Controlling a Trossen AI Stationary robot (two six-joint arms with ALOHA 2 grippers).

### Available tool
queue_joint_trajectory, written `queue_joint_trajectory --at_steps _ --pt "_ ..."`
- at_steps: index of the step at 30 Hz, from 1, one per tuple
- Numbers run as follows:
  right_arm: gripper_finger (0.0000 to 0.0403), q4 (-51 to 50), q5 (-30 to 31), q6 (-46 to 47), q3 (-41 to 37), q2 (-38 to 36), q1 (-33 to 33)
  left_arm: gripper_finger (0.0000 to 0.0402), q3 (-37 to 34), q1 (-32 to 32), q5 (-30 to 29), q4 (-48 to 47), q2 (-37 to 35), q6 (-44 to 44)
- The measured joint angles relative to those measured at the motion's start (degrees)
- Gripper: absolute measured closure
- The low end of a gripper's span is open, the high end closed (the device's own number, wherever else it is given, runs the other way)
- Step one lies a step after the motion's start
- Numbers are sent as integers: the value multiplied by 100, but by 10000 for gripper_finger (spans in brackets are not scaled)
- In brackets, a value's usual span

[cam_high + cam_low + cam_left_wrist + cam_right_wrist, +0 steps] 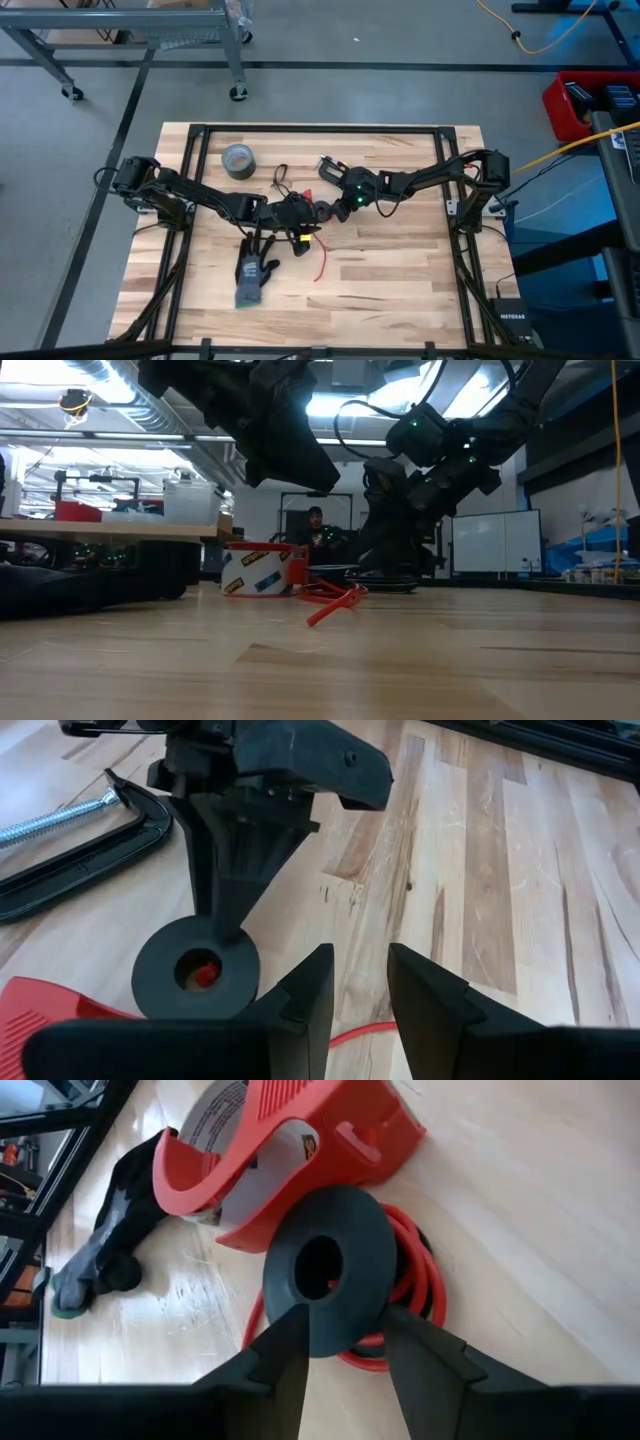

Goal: Coil cords
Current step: Coil the red wire onto the spool

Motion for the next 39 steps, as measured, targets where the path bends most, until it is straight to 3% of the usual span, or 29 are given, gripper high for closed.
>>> queue_joint_trajectory --at_steps 23,32,39 --pt "269 53 115 147 2 206 0 314 0 0 0 0 0 0" --pt "272 789 -221 285 7 483 2 314 0 0 -2 -4 0 1" --pt "342 824 -141 274 8 479 2 314 0 2 -2 -2 0 121"
